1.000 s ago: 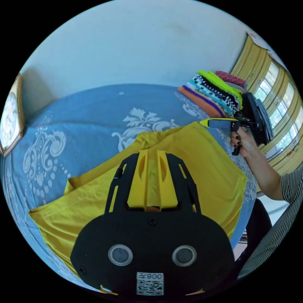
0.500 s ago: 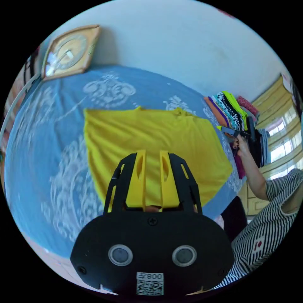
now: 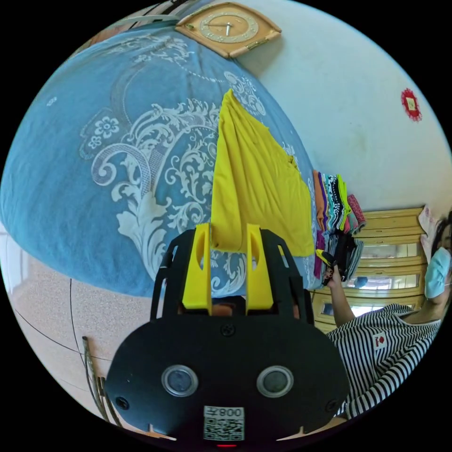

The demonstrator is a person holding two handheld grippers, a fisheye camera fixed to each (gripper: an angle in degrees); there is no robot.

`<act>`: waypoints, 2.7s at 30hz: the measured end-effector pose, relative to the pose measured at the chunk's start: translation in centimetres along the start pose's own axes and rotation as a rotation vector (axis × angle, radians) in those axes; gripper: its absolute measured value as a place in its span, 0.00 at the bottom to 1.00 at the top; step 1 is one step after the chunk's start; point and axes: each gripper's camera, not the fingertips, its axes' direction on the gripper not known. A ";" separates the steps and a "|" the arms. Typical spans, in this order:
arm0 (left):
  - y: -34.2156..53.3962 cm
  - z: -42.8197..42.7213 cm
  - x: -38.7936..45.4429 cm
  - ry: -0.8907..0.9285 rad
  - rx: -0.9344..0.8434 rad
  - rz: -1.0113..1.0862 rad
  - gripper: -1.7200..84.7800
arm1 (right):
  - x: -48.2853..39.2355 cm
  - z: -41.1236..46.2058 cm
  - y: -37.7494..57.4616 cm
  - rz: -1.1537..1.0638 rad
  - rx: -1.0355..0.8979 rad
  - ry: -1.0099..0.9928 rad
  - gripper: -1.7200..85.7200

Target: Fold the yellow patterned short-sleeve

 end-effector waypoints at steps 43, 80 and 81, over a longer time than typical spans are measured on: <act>19.8 -17.7 -11.2 0.084 -0.061 0.076 0.05 | -2.2 -8.6 15.8 -0.079 -0.225 -0.106 0.03; 31.5 -18.5 63.6 -0.020 -0.389 1.065 0.11 | -2.6 -6.2 35.6 0.084 -0.144 -0.375 0.03; 32.0 -18.1 65.6 -0.044 -0.388 1.104 0.11 | -2.8 -6.1 35.6 0.076 -0.145 -0.385 0.03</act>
